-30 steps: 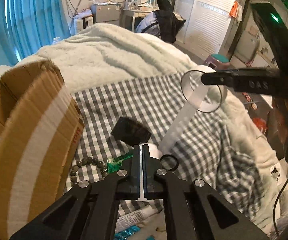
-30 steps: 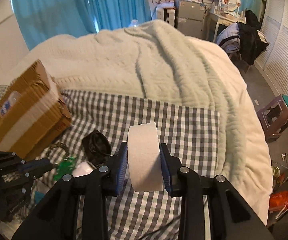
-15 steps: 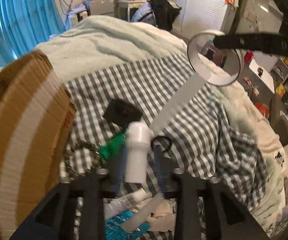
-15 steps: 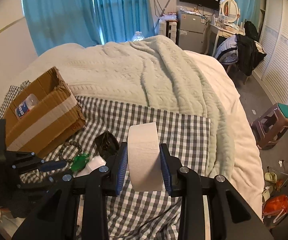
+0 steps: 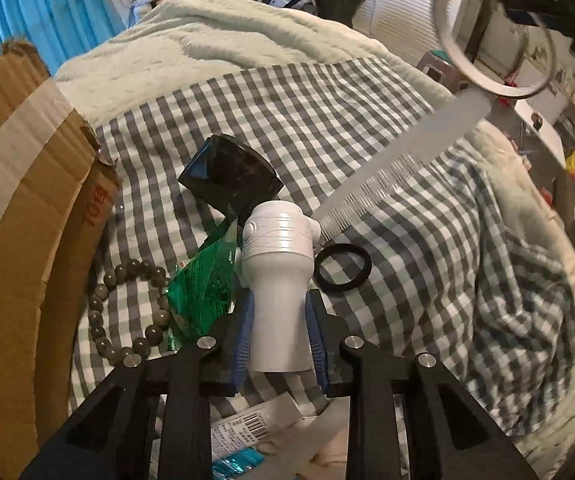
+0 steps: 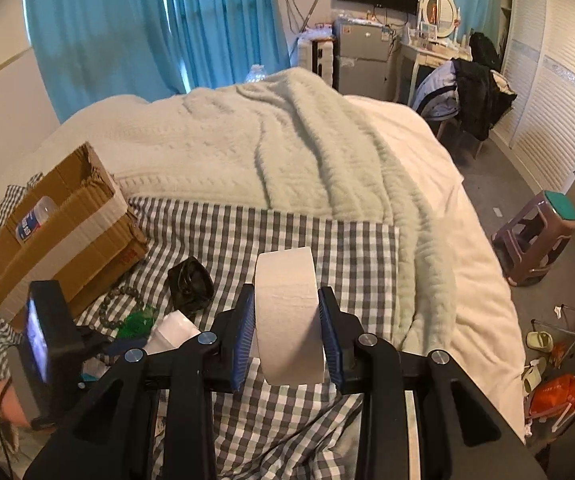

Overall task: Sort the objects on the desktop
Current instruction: 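Grasp the white tape roll with the right gripper and lift it, then grasp the white roll-on bottle with the left gripper while the right gripper carries the tape roll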

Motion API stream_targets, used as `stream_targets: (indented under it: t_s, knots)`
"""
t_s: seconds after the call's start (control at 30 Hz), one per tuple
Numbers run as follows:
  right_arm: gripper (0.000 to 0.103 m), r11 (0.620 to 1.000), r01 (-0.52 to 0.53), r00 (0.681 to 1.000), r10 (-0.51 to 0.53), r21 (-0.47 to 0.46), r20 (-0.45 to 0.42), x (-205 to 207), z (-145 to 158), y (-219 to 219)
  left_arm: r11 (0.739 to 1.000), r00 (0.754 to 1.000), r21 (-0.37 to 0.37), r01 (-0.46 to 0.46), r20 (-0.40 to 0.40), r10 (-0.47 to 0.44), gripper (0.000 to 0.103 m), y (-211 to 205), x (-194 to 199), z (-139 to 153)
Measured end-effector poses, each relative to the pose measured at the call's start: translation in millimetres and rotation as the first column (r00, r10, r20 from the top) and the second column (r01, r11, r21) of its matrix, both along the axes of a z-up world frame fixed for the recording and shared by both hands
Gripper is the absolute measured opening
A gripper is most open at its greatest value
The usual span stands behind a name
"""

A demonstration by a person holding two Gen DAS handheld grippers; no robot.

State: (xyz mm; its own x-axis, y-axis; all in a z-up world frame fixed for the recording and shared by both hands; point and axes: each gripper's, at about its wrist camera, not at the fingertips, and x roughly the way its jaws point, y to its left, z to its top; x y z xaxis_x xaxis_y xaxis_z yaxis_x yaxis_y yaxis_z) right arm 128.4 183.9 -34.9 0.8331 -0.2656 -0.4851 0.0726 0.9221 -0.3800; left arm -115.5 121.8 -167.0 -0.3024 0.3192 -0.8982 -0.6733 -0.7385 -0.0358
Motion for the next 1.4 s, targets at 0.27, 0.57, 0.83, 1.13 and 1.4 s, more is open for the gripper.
stream_targets:
  t_s: [0.27, 0.57, 0.83, 1.13, 1.4]
  knots:
    - [0.029, 0.999, -0.036, 0.998, 0.034, 0.027, 0.048, -11, 22, 10, 1.000, 0.999, 0.011, -0.026, 0.028, 0.025, 0.030, -4, -2, -4]
    - [0.029, 0.999, -0.029, 0.999, 0.030, 0.034, -0.015, -3, 2, 15, 0.999, 0.995, 0.016, -0.030, 0.091, 0.029, 0.033, -2, -12, -9]
    - [0.029, 0.997, -0.032, 0.999, 0.033, 0.073, -0.014, 0, 0, 19, 0.972, 0.990, 0.222, -0.072, 0.135, 0.043, 0.033, -17, 4, 42]
    - [0.029, 0.994, -0.086, 0.996, 0.085, 0.073, 0.012, -7, 11, 51, 0.940, 0.998, 0.337, -0.050, -0.006, 0.055, 0.033, -26, -4, 121]
    - [0.029, 0.979, -0.189, 0.982, 0.186, 0.072, 0.041, -13, 24, 104, 0.928, 0.972, 0.347, -0.139, -0.130, 0.195, 0.033, -69, -28, 181]
